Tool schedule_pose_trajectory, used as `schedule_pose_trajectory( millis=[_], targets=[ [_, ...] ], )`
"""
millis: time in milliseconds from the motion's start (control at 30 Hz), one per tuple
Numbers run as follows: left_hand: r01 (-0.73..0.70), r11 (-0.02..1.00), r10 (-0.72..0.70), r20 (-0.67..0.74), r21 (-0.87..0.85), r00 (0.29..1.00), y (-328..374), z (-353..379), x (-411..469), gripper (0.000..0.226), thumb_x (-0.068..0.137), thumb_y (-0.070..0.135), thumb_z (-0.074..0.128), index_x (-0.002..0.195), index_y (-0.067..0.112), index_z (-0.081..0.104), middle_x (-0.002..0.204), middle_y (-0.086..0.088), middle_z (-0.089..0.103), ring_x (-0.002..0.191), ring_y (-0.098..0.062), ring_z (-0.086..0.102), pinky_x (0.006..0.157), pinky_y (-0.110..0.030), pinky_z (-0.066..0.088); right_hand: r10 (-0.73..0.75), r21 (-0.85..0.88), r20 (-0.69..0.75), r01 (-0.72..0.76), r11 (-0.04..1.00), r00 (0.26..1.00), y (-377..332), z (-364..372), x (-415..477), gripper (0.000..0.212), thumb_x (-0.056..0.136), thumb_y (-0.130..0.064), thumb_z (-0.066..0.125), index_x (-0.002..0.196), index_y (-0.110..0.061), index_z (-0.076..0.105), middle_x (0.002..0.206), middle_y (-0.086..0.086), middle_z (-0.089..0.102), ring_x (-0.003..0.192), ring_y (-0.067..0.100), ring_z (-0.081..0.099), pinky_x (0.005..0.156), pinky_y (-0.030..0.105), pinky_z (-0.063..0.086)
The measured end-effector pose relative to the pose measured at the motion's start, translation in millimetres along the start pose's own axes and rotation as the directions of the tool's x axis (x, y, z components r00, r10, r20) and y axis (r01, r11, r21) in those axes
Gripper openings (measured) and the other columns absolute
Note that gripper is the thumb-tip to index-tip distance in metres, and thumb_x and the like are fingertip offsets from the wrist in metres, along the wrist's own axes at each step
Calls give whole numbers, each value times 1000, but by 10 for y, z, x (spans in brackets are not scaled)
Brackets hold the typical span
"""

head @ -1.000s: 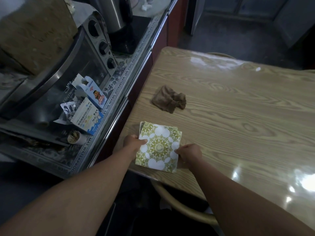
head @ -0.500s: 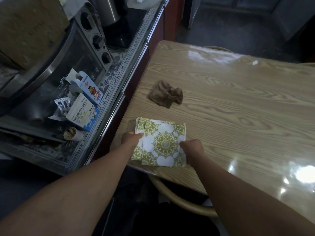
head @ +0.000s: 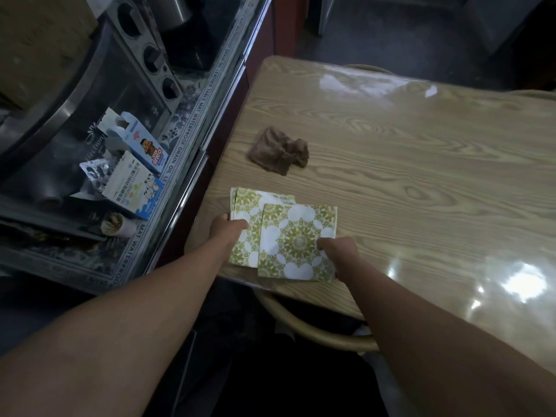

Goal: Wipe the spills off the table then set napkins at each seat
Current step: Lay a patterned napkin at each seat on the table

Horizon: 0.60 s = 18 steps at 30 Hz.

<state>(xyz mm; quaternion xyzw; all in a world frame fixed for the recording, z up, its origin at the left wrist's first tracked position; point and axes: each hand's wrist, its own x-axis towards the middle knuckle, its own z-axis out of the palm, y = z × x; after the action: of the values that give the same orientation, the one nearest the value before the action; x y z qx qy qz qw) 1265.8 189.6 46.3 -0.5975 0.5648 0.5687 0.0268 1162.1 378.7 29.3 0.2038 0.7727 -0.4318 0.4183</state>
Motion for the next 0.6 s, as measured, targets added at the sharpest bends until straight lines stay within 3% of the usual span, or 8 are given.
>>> schedule_pose_trajectory(
  millis=[300,467,600],
  targets=[
    [-151,988,150,-66,-6,986,159,-23,-118,17,88,9,59,103,15,55,98,-7,63,81,-25,62,70,-32,52,-19,64,-139,28,998,990,197,-258,50,39,77,-10,66,114,4,63,106,19,67,95,33,66,80,41,57],
    [-214,977,215,-55,26,975,279,-23,-181,20,88,11,58,107,13,57,102,-8,64,84,-25,63,64,-28,50,-64,-28,-178,60,998,982,212,-309,103,41,79,-9,63,117,5,60,109,20,65,100,35,64,86,43,56],
    [-269,962,271,-42,36,962,432,12,-243,18,88,10,58,105,15,55,102,-8,64,86,-26,63,68,-32,51,-74,-75,-192,60,995,979,228,-361,117,40,82,-5,60,121,4,56,116,21,62,105,36,61,87,39,53]
  ],
)
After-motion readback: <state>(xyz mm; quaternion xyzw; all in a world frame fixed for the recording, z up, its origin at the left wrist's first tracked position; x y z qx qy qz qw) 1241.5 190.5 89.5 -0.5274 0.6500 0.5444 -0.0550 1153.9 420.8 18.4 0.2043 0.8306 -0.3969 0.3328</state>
